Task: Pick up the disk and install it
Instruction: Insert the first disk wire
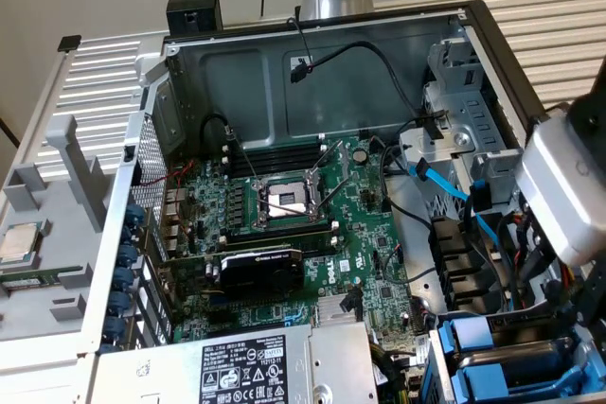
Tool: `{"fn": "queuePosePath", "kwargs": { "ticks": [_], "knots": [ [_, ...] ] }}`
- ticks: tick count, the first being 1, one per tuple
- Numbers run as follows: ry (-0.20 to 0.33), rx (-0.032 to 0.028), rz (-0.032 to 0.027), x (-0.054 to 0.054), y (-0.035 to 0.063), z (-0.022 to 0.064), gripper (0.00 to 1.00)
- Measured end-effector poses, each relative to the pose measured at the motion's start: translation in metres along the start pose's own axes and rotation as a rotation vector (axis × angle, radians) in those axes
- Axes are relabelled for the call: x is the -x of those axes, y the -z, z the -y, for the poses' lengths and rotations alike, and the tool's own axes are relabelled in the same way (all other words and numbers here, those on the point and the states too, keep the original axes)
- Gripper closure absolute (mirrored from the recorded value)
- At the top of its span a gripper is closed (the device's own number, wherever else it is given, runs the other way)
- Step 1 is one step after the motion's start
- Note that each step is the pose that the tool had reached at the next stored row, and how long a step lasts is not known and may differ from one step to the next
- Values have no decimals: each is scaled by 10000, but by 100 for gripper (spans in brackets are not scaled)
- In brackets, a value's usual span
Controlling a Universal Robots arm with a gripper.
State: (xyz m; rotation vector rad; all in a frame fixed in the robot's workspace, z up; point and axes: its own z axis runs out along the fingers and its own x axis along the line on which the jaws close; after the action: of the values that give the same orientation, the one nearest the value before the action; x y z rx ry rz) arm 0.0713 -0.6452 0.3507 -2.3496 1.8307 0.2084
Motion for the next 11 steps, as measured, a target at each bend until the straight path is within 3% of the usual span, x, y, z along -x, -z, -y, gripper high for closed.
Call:
{"fn": "queuePosePath", "kwargs": {
  "ticks": [2,5,8,11],
  "knots": [
    [10,-33,162,-17,4,-4,56],
    [20,-52,321,-51,11,-12,56],
    [21,-41,452,-91,13,-17,56],
    [14,-17,529,-132,12,2,56]
  ]
}}
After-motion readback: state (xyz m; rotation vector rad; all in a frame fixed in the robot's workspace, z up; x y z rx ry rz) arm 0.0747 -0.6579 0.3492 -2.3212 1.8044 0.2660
